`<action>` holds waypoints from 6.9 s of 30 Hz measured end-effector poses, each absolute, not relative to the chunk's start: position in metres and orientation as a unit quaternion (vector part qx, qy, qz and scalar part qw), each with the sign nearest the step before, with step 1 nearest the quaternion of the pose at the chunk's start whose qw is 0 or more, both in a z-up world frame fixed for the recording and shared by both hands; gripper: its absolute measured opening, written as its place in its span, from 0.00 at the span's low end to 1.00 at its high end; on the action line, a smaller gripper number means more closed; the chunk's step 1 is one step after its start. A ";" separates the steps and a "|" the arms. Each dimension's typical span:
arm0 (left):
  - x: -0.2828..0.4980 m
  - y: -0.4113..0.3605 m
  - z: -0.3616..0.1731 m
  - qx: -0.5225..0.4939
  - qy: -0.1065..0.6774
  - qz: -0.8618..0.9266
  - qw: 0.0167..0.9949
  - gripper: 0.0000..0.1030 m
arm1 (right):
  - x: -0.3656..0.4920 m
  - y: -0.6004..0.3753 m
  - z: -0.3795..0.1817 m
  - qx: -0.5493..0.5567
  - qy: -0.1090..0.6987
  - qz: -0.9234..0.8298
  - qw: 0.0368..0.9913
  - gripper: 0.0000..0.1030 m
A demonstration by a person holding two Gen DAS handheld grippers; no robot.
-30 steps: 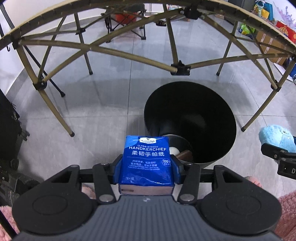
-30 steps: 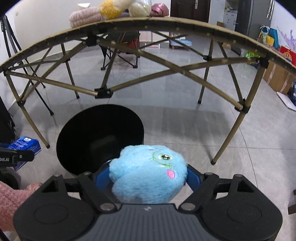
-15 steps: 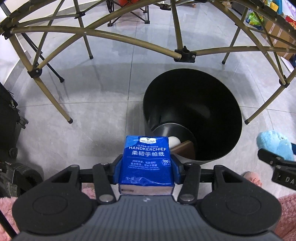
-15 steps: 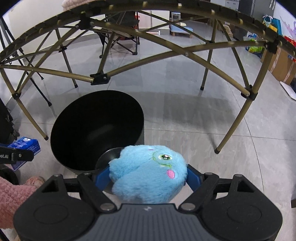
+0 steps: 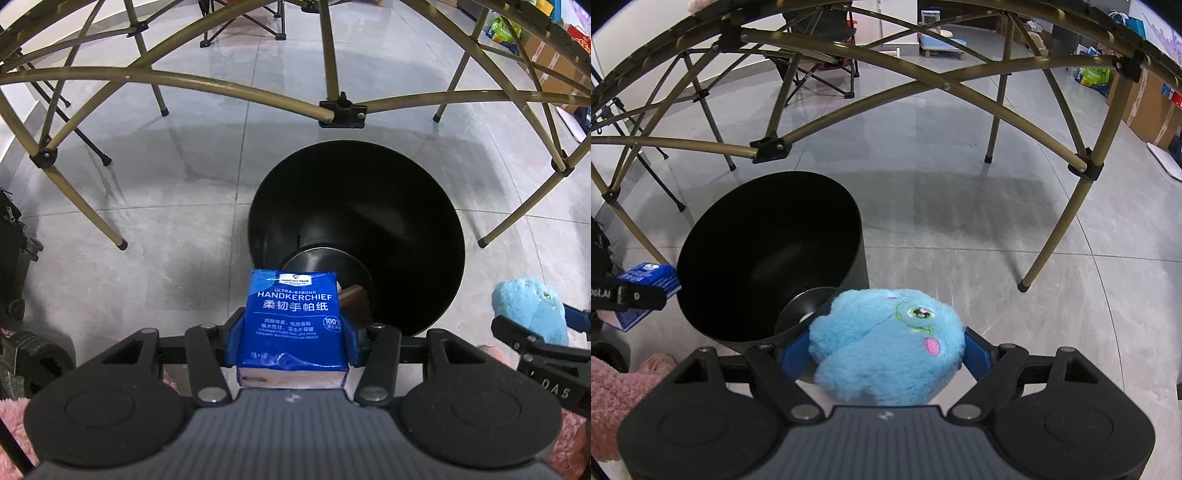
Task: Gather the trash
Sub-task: 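Open the left gripper over the bin to drop the tissue pack, then move the right gripper over the bin and release the blue plush, then raise both tools back toward the remaining items on the table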
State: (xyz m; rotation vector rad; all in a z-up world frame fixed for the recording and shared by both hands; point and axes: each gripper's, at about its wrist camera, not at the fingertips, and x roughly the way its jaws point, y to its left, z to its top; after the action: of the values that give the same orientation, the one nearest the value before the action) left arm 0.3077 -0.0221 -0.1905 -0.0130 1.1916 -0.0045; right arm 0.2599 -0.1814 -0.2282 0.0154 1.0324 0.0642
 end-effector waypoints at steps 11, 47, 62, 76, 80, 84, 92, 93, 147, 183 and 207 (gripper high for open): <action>0.327 -0.049 -0.190 -0.012 0.561 -0.017 0.828 0.50 | 0.264 -0.193 -0.235 0.016 0.499 0.013 0.867 0.80; 0.350 -0.071 -0.192 -0.031 0.558 -0.011 0.829 1.00 | 0.273 -0.221 -0.250 0.028 0.513 -0.032 0.857 0.80; 0.345 -0.064 -0.190 -0.033 0.554 -0.011 0.832 1.00 | 0.271 -0.216 -0.246 0.023 0.510 -0.026 0.860 0.80; 0.336 -0.040 -0.181 -0.045 0.532 0.001 0.845 1.00 | 0.274 -0.205 -0.225 0.020 0.484 -0.016 0.875 0.80; 0.333 -0.028 -0.177 -0.047 0.523 0.009 0.851 1.00 | 0.277 -0.195 -0.213 0.018 0.471 -0.004 0.882 0.80; 0.330 -0.014 -0.173 -0.050 0.513 0.022 0.857 1.00 | 0.281 -0.181 -0.205 0.013 0.462 0.011 0.887 0.80; 0.322 0.017 -0.166 -0.061 0.500 0.045 0.863 1.00 | 0.290 -0.147 -0.197 0.000 0.457 0.045 0.888 0.80; 0.320 0.021 -0.166 -0.062 0.499 0.048 0.863 1.00 | 0.291 -0.143 -0.196 -0.002 0.457 0.048 0.888 0.80; 0.300 0.107 -0.180 -0.083 0.504 0.121 0.851 1.00 | 0.356 -0.065 -0.236 0.012 0.534 0.072 0.843 1.00; 0.273 0.066 -0.098 -0.069 0.389 0.080 0.915 1.00 | 0.312 -0.089 -0.144 0.024 0.408 0.107 0.906 1.00; 0.314 0.052 -0.024 -0.060 0.287 0.086 0.952 1.00 | 0.338 -0.103 -0.053 0.018 0.258 0.114 0.959 1.00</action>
State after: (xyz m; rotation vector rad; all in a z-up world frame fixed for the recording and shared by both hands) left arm 0.3137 0.0518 -0.0240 -0.1221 0.5832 0.1747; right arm 0.3376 -0.1026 -0.0527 0.0366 0.5226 0.2303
